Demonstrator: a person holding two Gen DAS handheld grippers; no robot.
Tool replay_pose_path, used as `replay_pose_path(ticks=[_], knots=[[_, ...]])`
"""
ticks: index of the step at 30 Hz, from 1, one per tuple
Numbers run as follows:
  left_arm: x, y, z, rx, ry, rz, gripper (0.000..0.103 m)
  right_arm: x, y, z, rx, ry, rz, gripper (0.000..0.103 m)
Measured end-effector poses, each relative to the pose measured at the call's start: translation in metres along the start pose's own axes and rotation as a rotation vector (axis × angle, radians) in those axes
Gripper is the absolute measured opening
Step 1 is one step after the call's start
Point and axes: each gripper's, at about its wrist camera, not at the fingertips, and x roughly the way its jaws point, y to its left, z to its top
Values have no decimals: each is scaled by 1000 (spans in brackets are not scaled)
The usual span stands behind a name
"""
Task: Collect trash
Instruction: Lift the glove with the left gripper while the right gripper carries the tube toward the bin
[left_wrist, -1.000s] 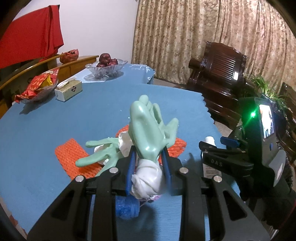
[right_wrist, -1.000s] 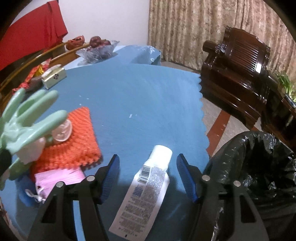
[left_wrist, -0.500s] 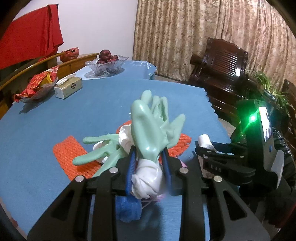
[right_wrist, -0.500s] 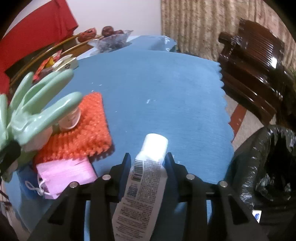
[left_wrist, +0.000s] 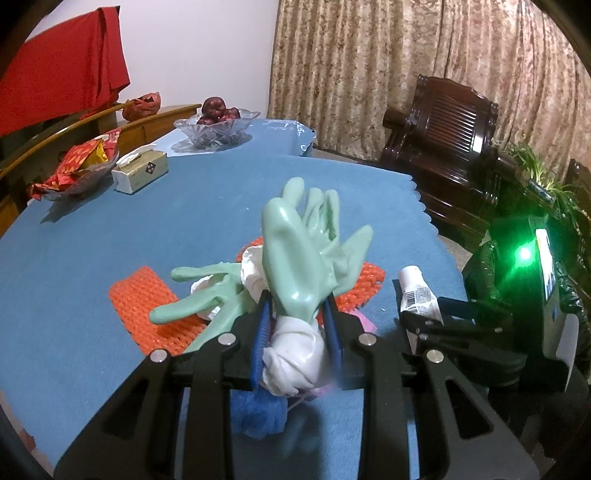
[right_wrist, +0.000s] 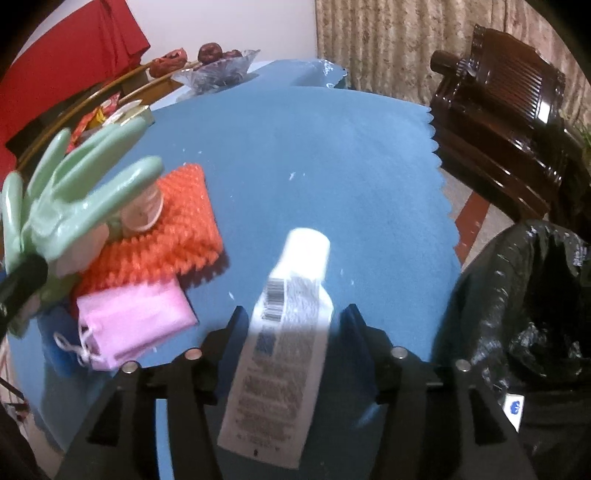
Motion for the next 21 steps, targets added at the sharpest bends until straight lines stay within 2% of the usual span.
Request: replay_pose_path(ticks=[1,2,4,5,6,9,12,17,21], knots=[[0,1,0,-1,1,0,27,0,1,0,-3,-2,-2,53],[0,0,0,1,1,1,27,1,2,0,-6,-6,6,44],[-2,2,-1,-1,0,5,27,0,6,3,-25,-12,10,40],[-3,2,-1,-1,0,6,27,-3,7,5,-32,-27,16,25],[-4,3,-2,-2,-1,8,27,-7,9,7,-40,-47,23,16],[-5,5,-2,-6,-5,15,27,-14,14,16,-71,-67,78,5],[-5,7,-2,-13,-4,18,27,-14,16,17,-59,-54,120,5],[-7,8,-3,-14,-2,17,27,-3,20,14,-67,-28,63,8],[-6,8,-4,-17,0,16,27,-1,22,13,-66,-16,81,7]])
